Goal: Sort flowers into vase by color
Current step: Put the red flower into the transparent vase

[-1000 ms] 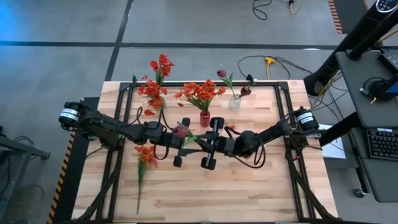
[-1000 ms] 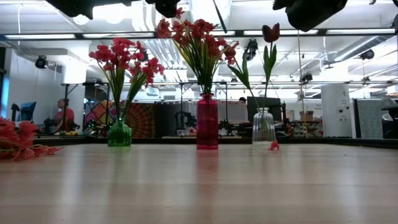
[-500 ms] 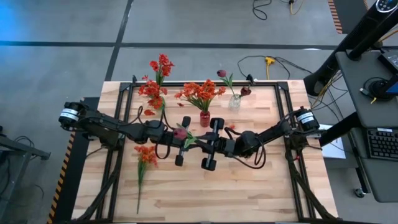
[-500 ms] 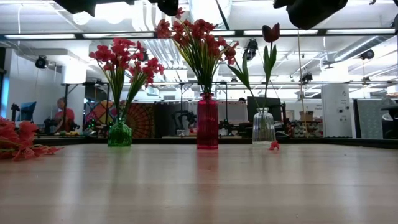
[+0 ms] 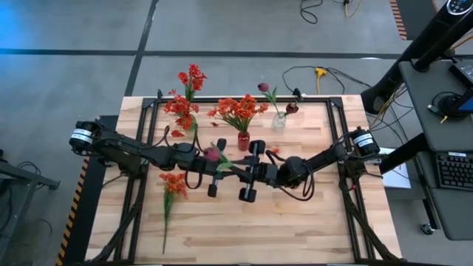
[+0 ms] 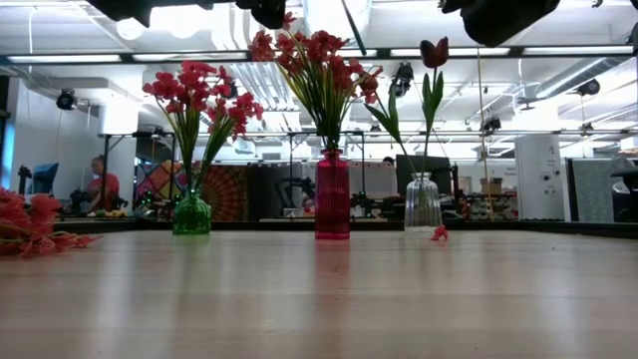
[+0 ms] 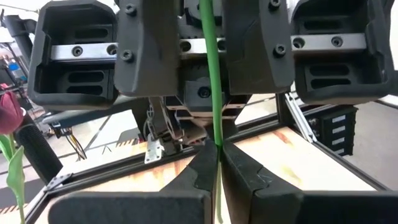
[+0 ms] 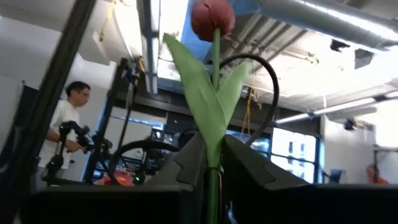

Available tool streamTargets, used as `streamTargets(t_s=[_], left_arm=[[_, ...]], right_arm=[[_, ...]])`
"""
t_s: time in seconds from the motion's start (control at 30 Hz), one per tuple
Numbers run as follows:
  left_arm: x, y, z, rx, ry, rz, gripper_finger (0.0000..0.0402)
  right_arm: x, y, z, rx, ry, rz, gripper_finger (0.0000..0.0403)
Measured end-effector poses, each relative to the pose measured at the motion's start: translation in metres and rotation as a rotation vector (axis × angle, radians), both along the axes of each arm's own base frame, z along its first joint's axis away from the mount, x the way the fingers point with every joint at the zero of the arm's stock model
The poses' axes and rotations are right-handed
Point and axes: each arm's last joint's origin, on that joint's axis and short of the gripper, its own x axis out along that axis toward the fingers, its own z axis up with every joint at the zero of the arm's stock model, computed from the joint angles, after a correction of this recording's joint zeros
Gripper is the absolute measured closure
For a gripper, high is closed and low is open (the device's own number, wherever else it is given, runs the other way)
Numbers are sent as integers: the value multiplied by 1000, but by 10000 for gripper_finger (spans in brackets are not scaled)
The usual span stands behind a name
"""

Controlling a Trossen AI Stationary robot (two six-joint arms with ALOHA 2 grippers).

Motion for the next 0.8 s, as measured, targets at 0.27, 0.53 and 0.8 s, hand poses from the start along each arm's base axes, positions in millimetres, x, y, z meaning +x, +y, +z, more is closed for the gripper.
streamTargets(t_s=[0.27, 0.53, 0.8], left_arm=[[-1, 0, -2, 5, 30, 2, 401], [-8, 4, -1, 33, 88, 97, 402], [-16, 7, 0, 54, 154, 137, 401]], right_arm=[[0, 0, 0, 37, 17, -32, 267], [-2, 1, 7, 73, 125, -65, 217], [-9, -2, 21, 117, 277, -90, 202]])
